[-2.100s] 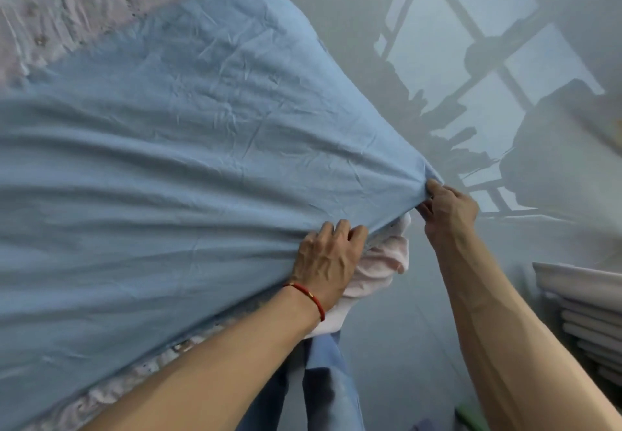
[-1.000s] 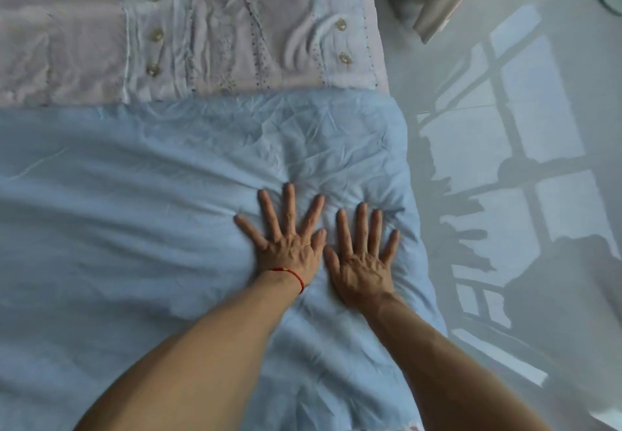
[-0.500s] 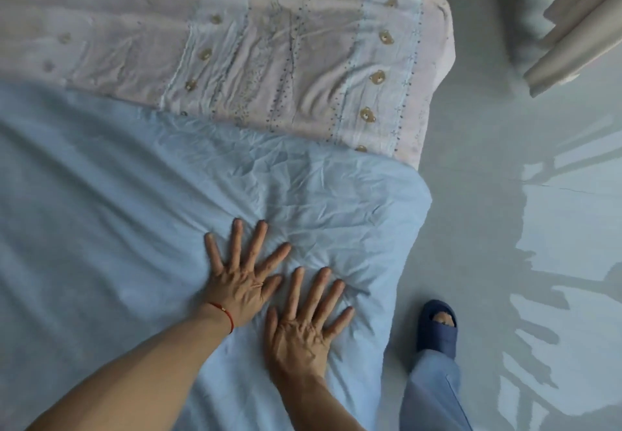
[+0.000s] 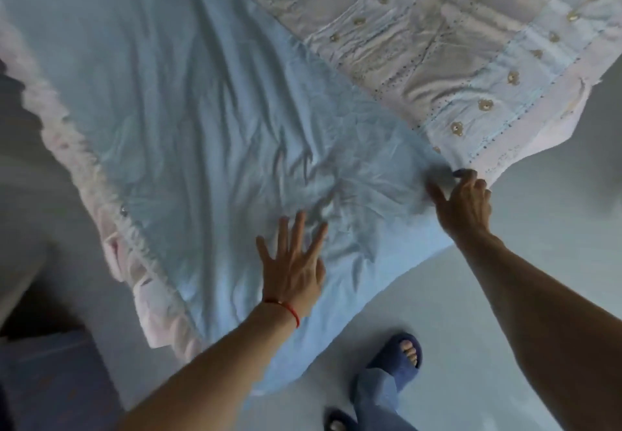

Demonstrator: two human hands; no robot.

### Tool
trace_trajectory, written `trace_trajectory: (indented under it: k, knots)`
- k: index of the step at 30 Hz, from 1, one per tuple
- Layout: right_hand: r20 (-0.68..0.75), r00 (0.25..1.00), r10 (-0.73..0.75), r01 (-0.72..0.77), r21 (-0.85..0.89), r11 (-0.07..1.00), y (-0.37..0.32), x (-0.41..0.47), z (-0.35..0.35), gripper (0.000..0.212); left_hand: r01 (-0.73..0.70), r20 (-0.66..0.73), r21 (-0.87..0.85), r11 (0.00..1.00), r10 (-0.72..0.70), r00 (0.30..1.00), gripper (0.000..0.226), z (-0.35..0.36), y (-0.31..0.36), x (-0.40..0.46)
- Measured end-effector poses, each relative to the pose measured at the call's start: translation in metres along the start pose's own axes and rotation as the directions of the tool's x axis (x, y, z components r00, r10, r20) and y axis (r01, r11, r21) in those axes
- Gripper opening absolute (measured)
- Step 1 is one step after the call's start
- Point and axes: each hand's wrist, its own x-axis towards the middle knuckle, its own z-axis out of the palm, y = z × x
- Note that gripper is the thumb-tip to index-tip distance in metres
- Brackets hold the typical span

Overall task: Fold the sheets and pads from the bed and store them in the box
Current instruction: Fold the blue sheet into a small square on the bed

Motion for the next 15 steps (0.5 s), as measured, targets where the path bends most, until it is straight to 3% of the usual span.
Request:
trace_trajectory:
  k: [3,5,8,10,13,15]
  knots:
    - [0.096,0.993,-0.069,0.078,-0.091,0.993,0.001,0.002,-0.016,0.057,0.159,-0.018,-0.057,0.986,-0.160,0.987,0.077,0.017,-0.002,-0.083]
    - [0.168,0.980,-0.110,0.135,-0.148,0.980,0.000,0.000,-0.026,0.050,0.321,0.050,-0.117,0.940,-0.317,0.947,0.080,0.022,-0.007,-0.122]
    - [0.163,0.970,-0.180,0.195,-0.083,0.977,-0.010,-0.015,-0.042,0.032,0.576,0.157,-0.251,0.778,-0.555,0.817,0.085,0.020,-0.012,-0.152]
    - [0.117,0.966,-0.232,0.235,-0.008,0.972,-0.005,-0.018,-0.052,0.029,0.618,0.179,-0.353,0.703,-0.597,0.782,0.084,0.024,-0.013,-0.159]
    - [0.115,0.946,-0.302,0.308,-0.039,0.951,0.029,-0.011,-0.067,0.048,0.626,0.112,-0.350,0.697,-0.632,0.767,0.078,0.036,-0.012,-0.162]
    - [0.136,0.950,-0.280,0.297,-0.123,0.947,0.045,0.002,-0.075,0.067,0.674,0.058,-0.350,0.651,-0.703,0.709,0.070,0.040,-0.004,-0.158]
